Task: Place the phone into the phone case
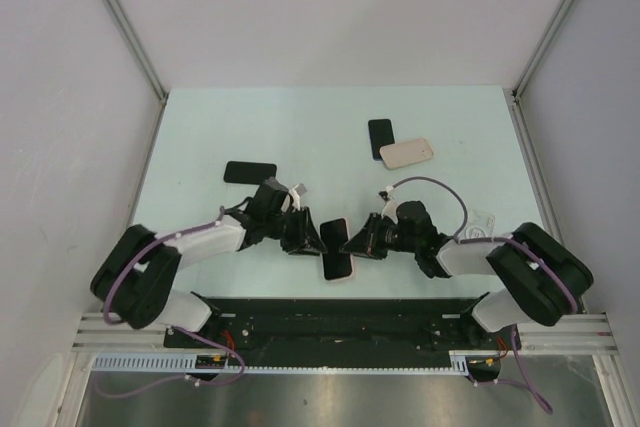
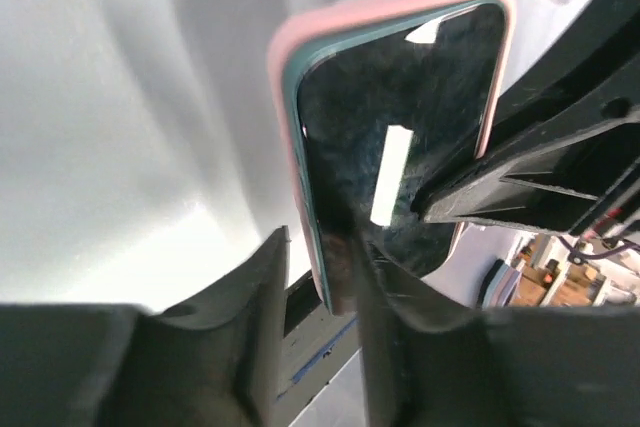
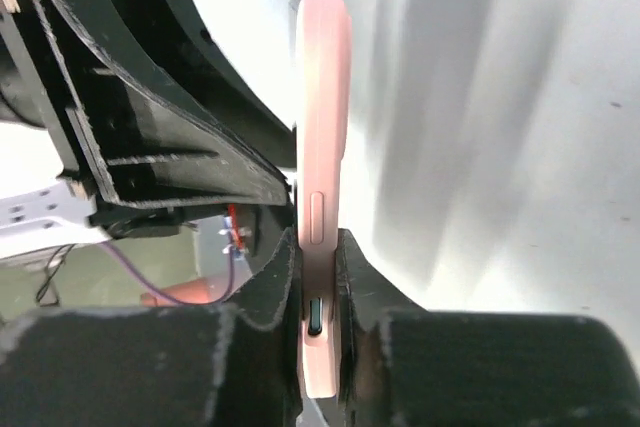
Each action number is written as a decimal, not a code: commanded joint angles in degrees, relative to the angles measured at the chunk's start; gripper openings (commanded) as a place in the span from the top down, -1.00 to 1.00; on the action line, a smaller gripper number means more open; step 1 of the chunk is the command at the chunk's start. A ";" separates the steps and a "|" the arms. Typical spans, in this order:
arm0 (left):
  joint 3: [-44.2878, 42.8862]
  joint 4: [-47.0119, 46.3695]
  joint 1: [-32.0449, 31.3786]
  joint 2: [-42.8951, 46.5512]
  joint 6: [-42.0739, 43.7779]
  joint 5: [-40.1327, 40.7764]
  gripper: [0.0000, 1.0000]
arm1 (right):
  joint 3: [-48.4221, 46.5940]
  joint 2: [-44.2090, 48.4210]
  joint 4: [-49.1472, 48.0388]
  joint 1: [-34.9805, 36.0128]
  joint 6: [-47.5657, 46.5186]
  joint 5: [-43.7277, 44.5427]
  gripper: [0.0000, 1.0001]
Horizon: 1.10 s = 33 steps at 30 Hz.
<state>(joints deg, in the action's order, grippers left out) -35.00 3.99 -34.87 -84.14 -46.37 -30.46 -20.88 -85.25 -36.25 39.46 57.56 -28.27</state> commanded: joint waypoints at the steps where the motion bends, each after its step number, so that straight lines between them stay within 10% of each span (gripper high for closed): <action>1: -4.28 4.97 4.19 11.43 5.67 -1.89 0.11 | -2.40 8.50 -7.17 -2.28 0.01 -7.67 0.97; 9: -4.11 -0.17 13.07 26.11 4.02 -14.16 -0.20 | -4.16 18.80 -10.07 -5.01 3.35 -15.40 1.00; 33: 1.43 -25.69 13.52 30.18 -8.21 -23.60 -0.01 | -4.34 18.54 -28.35 -0.53 16.09 -18.05 1.00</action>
<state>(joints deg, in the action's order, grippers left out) -33.47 -16.40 -21.67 -53.69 -52.84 -52.60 -22.44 -66.65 -56.31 37.50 72.10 -46.00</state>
